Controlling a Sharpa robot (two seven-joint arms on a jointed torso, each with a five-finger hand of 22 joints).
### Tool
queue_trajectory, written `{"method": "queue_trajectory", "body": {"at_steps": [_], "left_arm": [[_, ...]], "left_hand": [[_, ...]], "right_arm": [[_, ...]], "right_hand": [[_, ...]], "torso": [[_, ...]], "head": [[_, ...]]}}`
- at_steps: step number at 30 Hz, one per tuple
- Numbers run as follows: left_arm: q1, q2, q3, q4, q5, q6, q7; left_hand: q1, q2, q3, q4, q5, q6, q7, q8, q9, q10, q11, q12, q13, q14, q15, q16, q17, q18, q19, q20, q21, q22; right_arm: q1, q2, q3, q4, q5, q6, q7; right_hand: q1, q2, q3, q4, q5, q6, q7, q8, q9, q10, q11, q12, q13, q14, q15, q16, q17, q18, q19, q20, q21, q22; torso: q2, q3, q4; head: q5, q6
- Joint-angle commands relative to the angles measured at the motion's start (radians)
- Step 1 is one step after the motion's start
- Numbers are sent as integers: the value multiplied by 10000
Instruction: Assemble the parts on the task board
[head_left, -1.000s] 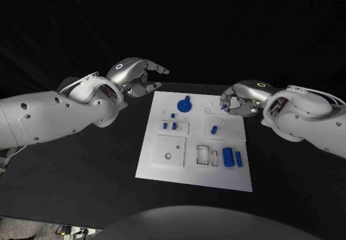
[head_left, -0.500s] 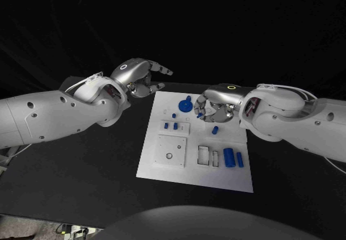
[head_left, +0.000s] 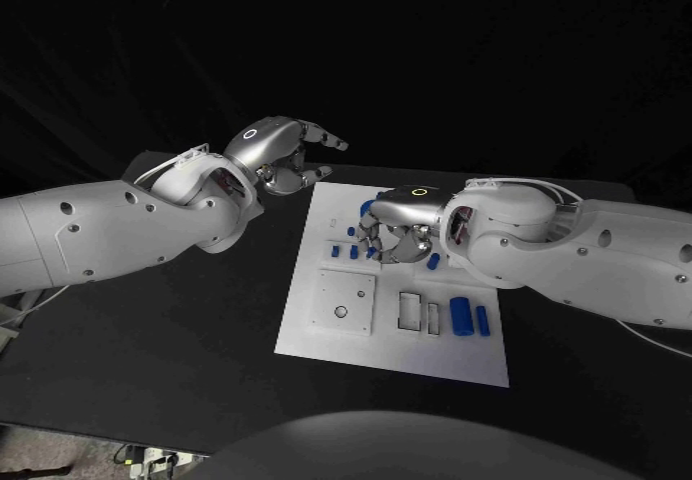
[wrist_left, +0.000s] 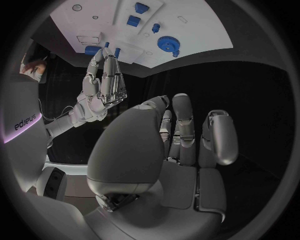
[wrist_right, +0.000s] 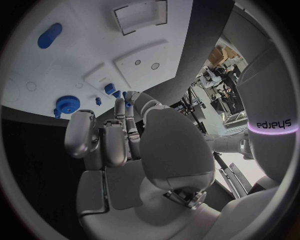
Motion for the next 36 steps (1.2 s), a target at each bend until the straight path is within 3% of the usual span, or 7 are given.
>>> {"method": "queue_trajectory", "body": {"at_steps": [1,20,36], "left_arm": [[-5,-7,4,44,171,-72,156],[-11,-116,1,122,165,222,71],[-11,-118,-1,116,152,377,36]], "left_hand": [[-110,26,74,-28,5,30,13,34,-2,-72,8,-6,11,-86,25,-26,-6,184,-52,23,-59,1863],[-90,60,107,-41,18,74,3,45,3,-66,22,32,20,-111,34,-40,-33,188,-65,30,-84,1857],[-65,60,129,-54,43,55,55,25,-5,-66,36,63,24,-134,45,-46,-44,189,-71,36,-91,1856]], "right_arm": [[-120,63,-1,-8,-314,385,-31],[-751,156,0,165,-1175,-40,-5],[-948,258,-2,2,-1684,6,-67]], "right_hand": [[31,-103,55,-33,-56,-49,24,-27,-20,47,42,-64,-28,-49,-8,-49,-36,-98,-49,0,-68,1557],[106,-139,111,-115,-24,-73,42,-71,-36,47,53,-131,-72,-62,-1,-58,-52,-102,-50,4,-48,1564],[111,-142,118,-126,-22,-66,46,-77,-38,88,50,-125,-75,-77,-2,-75,-74,-104,-50,5,-40,1566]], "torso": [[16,22,-1],[-4,15,1],[-4,10,-3]], "head": [[90,0],[150,0],[185,0]]}}
